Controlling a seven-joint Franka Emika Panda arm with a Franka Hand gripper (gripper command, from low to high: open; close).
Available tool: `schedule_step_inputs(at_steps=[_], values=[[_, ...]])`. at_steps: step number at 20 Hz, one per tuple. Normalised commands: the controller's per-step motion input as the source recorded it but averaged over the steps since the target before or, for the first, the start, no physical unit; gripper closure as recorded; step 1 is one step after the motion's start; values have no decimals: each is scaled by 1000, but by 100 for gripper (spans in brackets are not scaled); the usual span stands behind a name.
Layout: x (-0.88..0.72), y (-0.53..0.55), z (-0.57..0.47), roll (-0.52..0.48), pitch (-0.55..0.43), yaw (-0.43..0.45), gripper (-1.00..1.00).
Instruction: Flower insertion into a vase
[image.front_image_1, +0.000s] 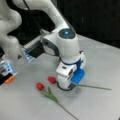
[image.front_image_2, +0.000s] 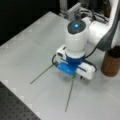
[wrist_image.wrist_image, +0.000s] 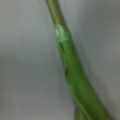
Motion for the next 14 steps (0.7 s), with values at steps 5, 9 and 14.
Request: schedule_step_inputs(at_steps=[5, 9, 14], values=[[170, 74, -47, 30, -14, -61, -100], [156, 51, -15, 21, -4, -74, -100], [152, 31, -36, -39, -26, -86, -100]])
